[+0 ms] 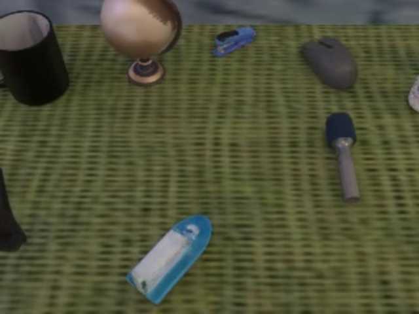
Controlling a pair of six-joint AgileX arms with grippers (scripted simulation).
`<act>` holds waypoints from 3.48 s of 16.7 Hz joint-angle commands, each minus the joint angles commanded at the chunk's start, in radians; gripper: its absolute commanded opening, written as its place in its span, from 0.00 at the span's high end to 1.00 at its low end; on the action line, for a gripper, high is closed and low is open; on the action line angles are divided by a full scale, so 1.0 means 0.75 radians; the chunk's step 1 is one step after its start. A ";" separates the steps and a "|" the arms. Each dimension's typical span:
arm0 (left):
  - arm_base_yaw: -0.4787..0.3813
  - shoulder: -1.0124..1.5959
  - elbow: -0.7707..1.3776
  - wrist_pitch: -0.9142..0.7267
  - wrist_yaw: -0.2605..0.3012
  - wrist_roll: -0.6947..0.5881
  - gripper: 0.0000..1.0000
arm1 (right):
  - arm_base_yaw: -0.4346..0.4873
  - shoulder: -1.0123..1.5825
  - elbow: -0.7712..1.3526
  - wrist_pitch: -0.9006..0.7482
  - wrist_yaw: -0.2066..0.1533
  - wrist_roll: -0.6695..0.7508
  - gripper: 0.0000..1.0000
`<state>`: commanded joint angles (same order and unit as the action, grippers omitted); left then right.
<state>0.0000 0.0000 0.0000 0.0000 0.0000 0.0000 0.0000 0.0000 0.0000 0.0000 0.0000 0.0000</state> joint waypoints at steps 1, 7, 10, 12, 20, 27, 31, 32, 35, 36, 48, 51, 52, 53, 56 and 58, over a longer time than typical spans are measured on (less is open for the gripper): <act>0.000 0.000 0.000 0.000 0.000 0.000 0.00 | 0.000 0.000 0.000 0.000 0.000 0.000 0.00; 0.000 0.000 0.000 0.000 0.000 0.000 0.00 | 0.059 0.209 0.199 -0.138 0.015 0.060 0.00; 0.000 0.000 0.000 0.000 0.000 0.000 0.00 | 0.125 0.499 0.442 -0.311 0.038 0.132 0.00; 0.000 0.000 0.000 0.000 0.000 0.000 0.00 | 0.176 0.750 0.631 -0.450 0.058 0.189 0.00; 0.000 0.000 0.000 0.000 0.000 0.000 0.00 | 0.395 1.883 1.403 -1.043 0.133 0.423 0.00; 0.000 0.000 0.000 0.000 0.000 0.000 0.00 | 0.531 2.495 1.889 -1.380 0.173 0.567 0.00; 0.000 0.000 0.000 0.000 0.000 0.000 0.00 | 0.553 2.583 1.975 -1.429 0.180 0.591 0.00; 0.000 0.000 0.000 0.000 0.000 0.000 0.00 | 0.553 2.583 1.975 -1.429 0.180 0.591 0.00; 0.000 0.000 0.000 0.000 0.000 0.000 0.00 | 0.547 2.579 1.971 -1.426 0.178 0.590 0.00; 0.000 0.000 0.000 0.000 0.000 0.000 0.00 | 0.547 2.581 1.968 -1.422 0.178 0.589 0.00; 0.000 0.000 0.000 0.000 0.000 0.000 0.00 | 0.508 2.794 1.721 -0.959 0.179 0.549 0.00; 0.000 0.000 0.000 0.000 0.000 0.000 0.00 | 0.508 2.794 1.721 -0.959 0.179 0.549 0.08; 0.000 0.000 0.000 0.000 0.000 0.000 0.00 | 0.508 2.794 1.721 -0.959 0.179 0.549 0.15; 0.000 0.000 0.000 0.000 0.000 0.000 0.00 | 0.508 2.794 1.721 -0.959 0.179 0.549 0.23; 0.000 0.000 0.000 0.000 0.000 0.000 0.00 | 0.508 2.794 1.721 -0.959 0.179 0.549 0.45; 0.000 0.000 0.000 0.000 0.000 0.000 0.00 | 0.508 2.794 1.721 -0.959 0.179 0.549 0.60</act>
<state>0.0000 0.0000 0.0000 0.0000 0.0000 0.0000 0.3813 2.0952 1.2909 -0.7193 0.1346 0.4119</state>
